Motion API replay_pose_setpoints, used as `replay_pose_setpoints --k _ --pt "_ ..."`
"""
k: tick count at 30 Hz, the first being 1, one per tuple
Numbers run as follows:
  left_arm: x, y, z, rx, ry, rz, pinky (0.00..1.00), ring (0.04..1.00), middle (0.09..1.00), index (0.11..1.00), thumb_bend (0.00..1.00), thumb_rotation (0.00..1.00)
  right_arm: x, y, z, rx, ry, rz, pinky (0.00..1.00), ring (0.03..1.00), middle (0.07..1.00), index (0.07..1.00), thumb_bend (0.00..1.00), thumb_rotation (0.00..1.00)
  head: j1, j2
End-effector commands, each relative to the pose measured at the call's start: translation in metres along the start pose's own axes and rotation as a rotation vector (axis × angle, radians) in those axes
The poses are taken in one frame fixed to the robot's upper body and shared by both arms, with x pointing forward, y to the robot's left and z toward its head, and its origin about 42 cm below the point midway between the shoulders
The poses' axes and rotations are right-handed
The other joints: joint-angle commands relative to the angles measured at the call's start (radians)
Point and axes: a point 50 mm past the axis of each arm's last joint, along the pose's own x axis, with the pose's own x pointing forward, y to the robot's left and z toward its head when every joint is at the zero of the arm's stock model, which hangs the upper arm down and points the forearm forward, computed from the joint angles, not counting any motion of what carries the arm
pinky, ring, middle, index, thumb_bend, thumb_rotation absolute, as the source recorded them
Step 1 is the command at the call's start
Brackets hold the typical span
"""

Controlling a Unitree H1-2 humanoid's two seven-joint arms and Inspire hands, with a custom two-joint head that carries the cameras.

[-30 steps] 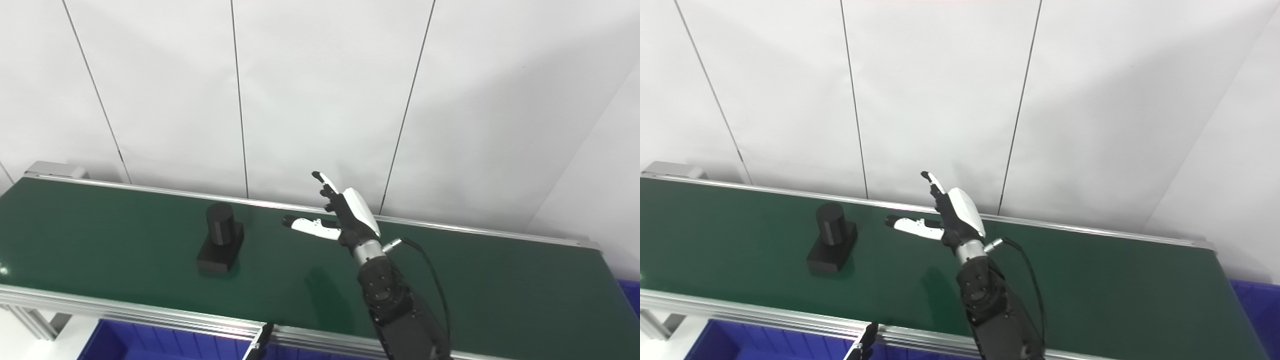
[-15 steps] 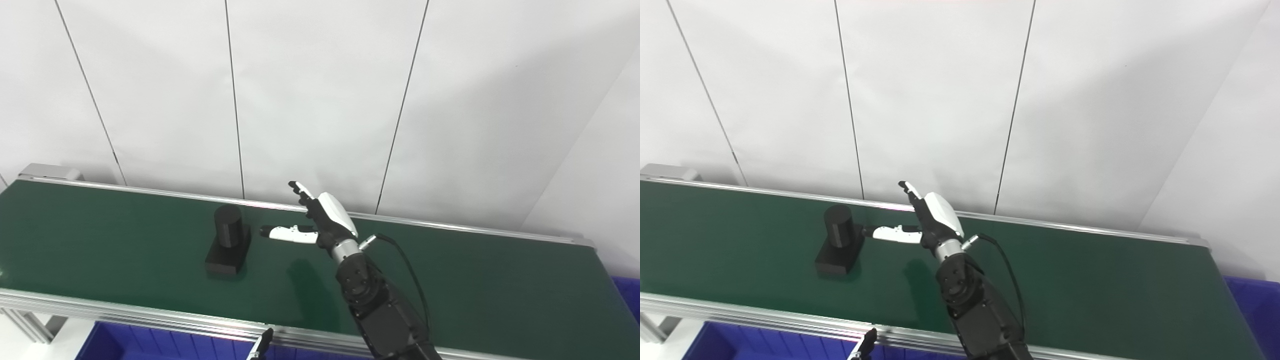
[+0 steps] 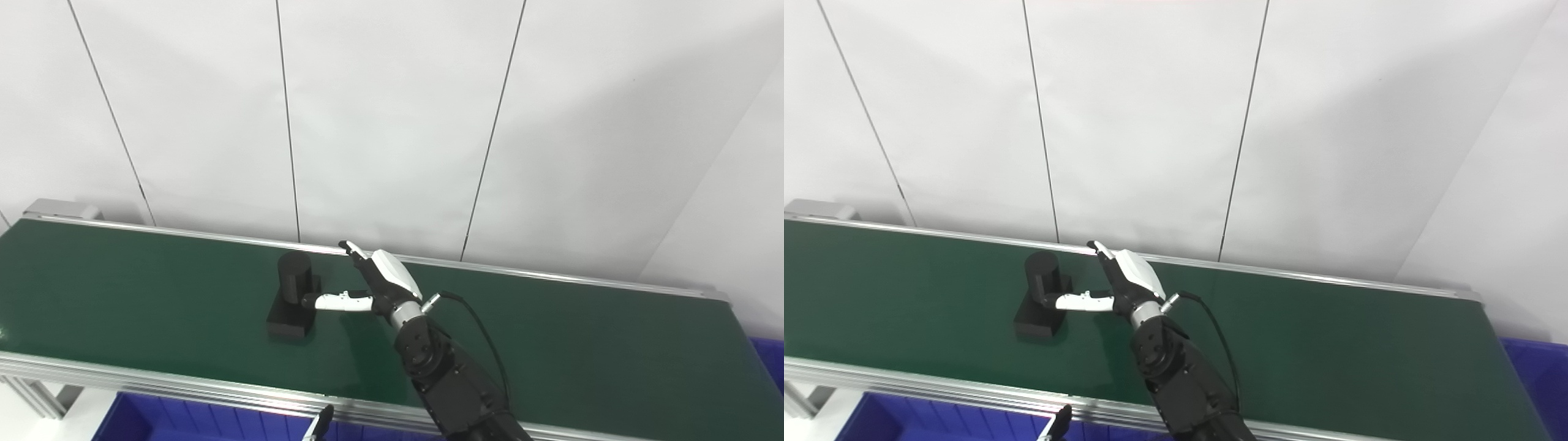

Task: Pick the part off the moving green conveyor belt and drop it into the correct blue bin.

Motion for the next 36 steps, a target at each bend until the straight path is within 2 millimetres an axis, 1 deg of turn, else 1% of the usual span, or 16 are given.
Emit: replay_pose_setpoints --k 1,6,12,15,19,21,24,25,26,28,30,32,34,35,36 --pt "-0.003 0.002 0.009 0.013 -0.064 0.015 1.00 1.000 0.995 0.974 0.91 1.00 0.011 -0.012 0.038 -0.006 -0.110 -0.040 0.87 0.918 0.963 0.975 1.00 0.67 0.004 0.002" --pt "-0.008 0.003 0.009 0.010 -0.059 0.017 1.00 1.000 0.999 0.979 0.89 1.00 0.016 -0.010 0.037 0.006 -0.091 -0.029 0.86 0.914 0.959 0.975 1.00 0.63 0.010 0.008" --pt "-0.010 0.002 0.007 0.023 -0.050 0.021 1.00 1.000 0.999 0.982 0.92 1.00 0.024 -0.003 0.033 0.013 -0.084 -0.021 0.89 0.923 0.955 0.971 1.00 0.60 0.011 0.014" --pt "-0.009 0.001 0.006 0.039 -0.055 0.027 1.00 1.000 0.994 0.980 0.94 1.00 0.027 0.000 0.035 0.010 -0.082 -0.015 0.90 0.929 0.959 0.971 1.00 0.61 0.011 0.016" --pt "-0.010 -0.001 0.006 0.044 -0.059 0.027 1.00 1.000 0.988 0.972 0.96 1.00 0.032 0.002 0.037 -0.004 -0.069 -0.012 0.91 0.932 0.960 0.977 1.00 0.58 0.010 0.019" --pt "-0.010 -0.002 0.007 0.049 -0.063 0.027 1.00 1.000 0.990 0.972 0.96 1.00 0.033 0.001 0.038 -0.001 -0.059 -0.020 0.92 0.935 0.960 0.976 1.00 0.54 0.012 0.021" --pt "-0.011 -0.004 0.007 0.048 -0.067 0.029 1.00 1.000 0.989 0.968 0.97 1.00 0.035 0.001 0.037 0.008 -0.053 -0.038 0.90 0.925 0.950 0.968 1.00 0.51 0.014 0.025" --pt "-0.012 -0.004 0.008 0.050 -0.068 0.029 1.00 1.000 0.990 0.970 0.97 1.00 0.035 0.001 0.037 0.013 -0.053 -0.044 0.90 0.917 0.942 0.961 0.99 0.48 0.014 0.025" --pt "-0.012 -0.004 0.008 0.046 -0.068 0.028 1.00 1.000 0.991 0.970 0.97 1.00 0.035 0.000 0.036 0.040 -0.048 -0.063 0.89 0.915 0.940 0.959 0.98 0.47 0.013 0.028" --pt "-0.013 -0.004 0.009 0.044 -0.069 0.025 1.00 1.000 0.993 0.974 0.99 1.00 0.035 0.001 0.035 0.096 -0.043 -0.097 0.81 0.860 0.900 0.927 0.96 0.40 0.013 0.029" --pt "-0.013 -0.005 0.009 0.051 -0.073 0.028 1.00 1.000 0.988 0.968 0.97 1.00 0.035 0.003 0.034 0.143 -0.043 -0.129 0.64 0.763 0.845 0.885 0.92 0.29 0.013 0.029" --pt "-0.013 -0.005 0.009 0.056 -0.075 0.033 1.00 1.000 0.986 0.967 0.96 1.00 0.034 0.005 0.032 0.182 -0.041 -0.163 0.58 0.712 0.814 0.857 0.89 0.25 0.012 0.034" --pt "-0.014 -0.006 0.009 0.055 -0.076 0.033 1.00 1.000 0.986 0.969 0.96 1.00 0.032 0.007 0.031 0.219 -0.041 -0.203 0.55 0.679 0.793 0.836 0.86 0.22 0.012 0.035" --pt "-0.014 -0.006 0.010 0.054 -0.077 0.033 1.00 1.000 0.988 0.971 0.97 1.00 0.032 0.008 0.031 0.231 -0.042 -0.222 0.53 0.653 0.763 0.801 0.82 0.18 0.012 0.035" --pt "-0.014 -0.006 0.010 0.053 -0.077 0.033 1.00 1.000 0.989 0.972 0.97 1.00 0.031 0.010 0.032 0.246 -0.038 -0.250 0.52 0.640 0.748 0.784 0.80 0.15 0.013 0.037"
